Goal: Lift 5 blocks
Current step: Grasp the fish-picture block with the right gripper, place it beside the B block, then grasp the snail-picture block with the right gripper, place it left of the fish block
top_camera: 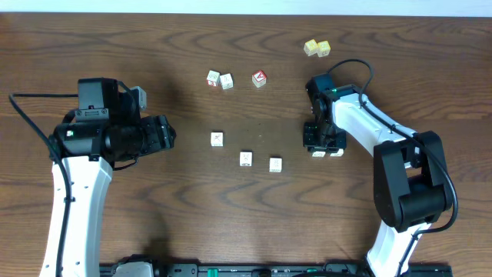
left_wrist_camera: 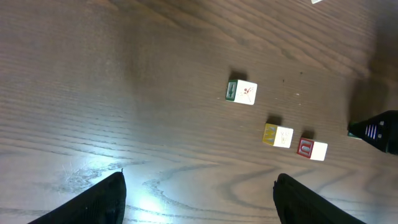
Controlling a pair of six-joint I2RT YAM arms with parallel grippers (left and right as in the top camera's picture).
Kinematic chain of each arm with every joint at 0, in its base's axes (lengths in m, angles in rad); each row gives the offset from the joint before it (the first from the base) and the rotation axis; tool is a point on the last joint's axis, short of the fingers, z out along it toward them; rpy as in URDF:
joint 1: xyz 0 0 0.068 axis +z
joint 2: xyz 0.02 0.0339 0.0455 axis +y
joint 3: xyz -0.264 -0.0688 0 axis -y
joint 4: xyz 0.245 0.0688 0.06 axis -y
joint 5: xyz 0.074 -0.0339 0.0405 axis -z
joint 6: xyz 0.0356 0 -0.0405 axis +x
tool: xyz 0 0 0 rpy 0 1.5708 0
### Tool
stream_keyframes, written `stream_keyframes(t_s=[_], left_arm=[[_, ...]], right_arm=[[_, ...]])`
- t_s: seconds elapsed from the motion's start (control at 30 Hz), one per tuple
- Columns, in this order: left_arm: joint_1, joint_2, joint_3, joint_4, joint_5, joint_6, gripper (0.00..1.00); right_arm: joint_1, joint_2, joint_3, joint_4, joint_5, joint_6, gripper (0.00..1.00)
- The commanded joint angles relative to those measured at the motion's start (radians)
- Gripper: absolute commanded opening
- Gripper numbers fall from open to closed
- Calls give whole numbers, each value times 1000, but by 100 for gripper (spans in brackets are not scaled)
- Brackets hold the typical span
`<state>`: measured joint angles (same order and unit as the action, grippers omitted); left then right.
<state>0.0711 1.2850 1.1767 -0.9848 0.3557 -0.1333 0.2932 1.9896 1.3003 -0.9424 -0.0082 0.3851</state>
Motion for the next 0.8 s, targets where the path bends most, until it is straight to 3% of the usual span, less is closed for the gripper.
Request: stream_keyframes(t_s=[0.0, 0.6, 0.77], left_arm=[[5, 2, 21, -2, -10, 10, 76], [5, 2, 21, -2, -10, 9, 77], [5, 2, 21, -2, -10, 9, 76]], right_arm=[[-5, 5, -3, 0, 4, -47, 34], [-5, 4, 32, 3, 3, -55, 36], [-5, 4, 122, -74, 3, -73, 44]])
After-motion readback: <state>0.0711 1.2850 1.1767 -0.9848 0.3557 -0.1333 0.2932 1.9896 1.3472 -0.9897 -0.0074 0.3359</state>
